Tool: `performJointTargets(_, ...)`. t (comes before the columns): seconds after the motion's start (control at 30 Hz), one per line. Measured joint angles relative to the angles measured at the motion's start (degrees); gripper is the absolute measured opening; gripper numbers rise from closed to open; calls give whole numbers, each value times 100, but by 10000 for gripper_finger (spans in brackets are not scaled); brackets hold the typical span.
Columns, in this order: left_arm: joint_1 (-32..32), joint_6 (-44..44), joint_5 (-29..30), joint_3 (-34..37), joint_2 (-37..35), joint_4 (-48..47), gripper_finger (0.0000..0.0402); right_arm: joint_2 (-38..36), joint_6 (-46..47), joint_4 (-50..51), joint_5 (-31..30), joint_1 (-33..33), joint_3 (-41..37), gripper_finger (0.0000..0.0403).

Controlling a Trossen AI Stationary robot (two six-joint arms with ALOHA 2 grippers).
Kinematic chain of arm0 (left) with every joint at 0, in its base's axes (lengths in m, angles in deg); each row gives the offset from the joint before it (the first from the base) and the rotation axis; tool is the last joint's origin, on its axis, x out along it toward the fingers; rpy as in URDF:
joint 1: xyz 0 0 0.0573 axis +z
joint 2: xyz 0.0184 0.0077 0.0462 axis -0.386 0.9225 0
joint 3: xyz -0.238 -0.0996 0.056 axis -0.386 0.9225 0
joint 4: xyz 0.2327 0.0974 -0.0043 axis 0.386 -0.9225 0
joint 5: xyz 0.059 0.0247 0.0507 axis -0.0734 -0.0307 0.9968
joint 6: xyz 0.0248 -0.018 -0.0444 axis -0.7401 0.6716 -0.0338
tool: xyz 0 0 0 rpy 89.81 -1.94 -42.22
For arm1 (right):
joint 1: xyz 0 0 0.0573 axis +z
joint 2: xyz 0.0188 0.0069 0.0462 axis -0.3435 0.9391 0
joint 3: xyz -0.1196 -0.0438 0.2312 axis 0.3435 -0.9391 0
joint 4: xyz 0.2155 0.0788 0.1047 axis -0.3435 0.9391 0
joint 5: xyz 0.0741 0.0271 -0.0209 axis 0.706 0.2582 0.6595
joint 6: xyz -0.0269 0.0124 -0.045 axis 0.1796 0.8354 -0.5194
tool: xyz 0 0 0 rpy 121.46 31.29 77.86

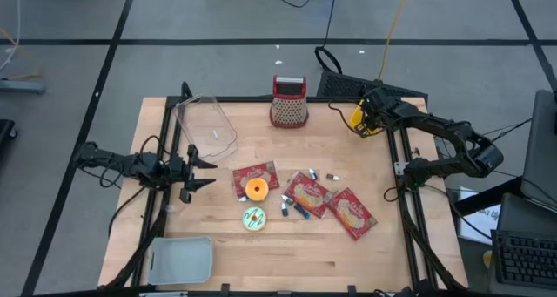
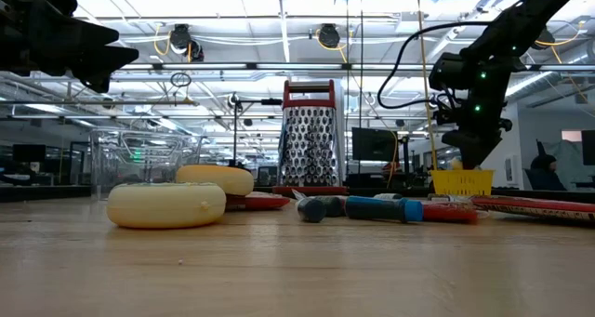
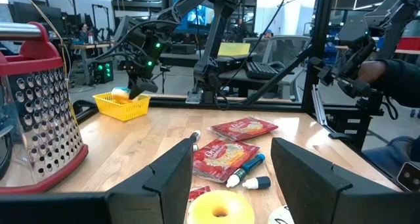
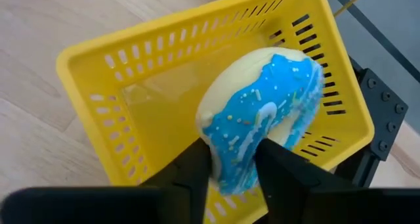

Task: Pick & Place Food Item
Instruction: Adjust the blue donut in the yellow bin, then put the black donut into the yellow bin

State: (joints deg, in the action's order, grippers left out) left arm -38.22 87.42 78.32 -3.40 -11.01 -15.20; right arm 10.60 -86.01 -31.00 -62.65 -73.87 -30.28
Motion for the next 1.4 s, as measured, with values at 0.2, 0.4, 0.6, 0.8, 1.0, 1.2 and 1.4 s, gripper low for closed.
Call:
performJointTargets(0.2, 0, 0, 0, 0, 1, 0, 209, -10, 35, 61, 0, 2, 0, 199)
performJointTargets(0.4, -1, 0, 1, 0, 0, 0, 209, -195, 204, 114, 9, 2, 0, 233)
performJointTargets(0.6, -1, 0, 0, 0, -1, 0, 209, -574, 561, 115, 124, 31, 0, 239)
performJointTargets(0.8, -1, 2, 0, 0, 1, 2, 209, -854, 888, -106, 1410, 67, 0, 233)
performJointTargets(1.0, 1, 1, 0, 0, 0, 1, 209, -874, 1117, -620, 2583, 458, 0, 233)
performJointTargets(1.2, -1, 0, 0, 0, -1, 0, 209, -874, 1333, -1383, 3009, 1372, 0, 229)
performJointTargets(1.4, 1, 0, 0, 0, 0, 0, 209, -874, 1345, -2219, 3005, 2518, 0, 231)
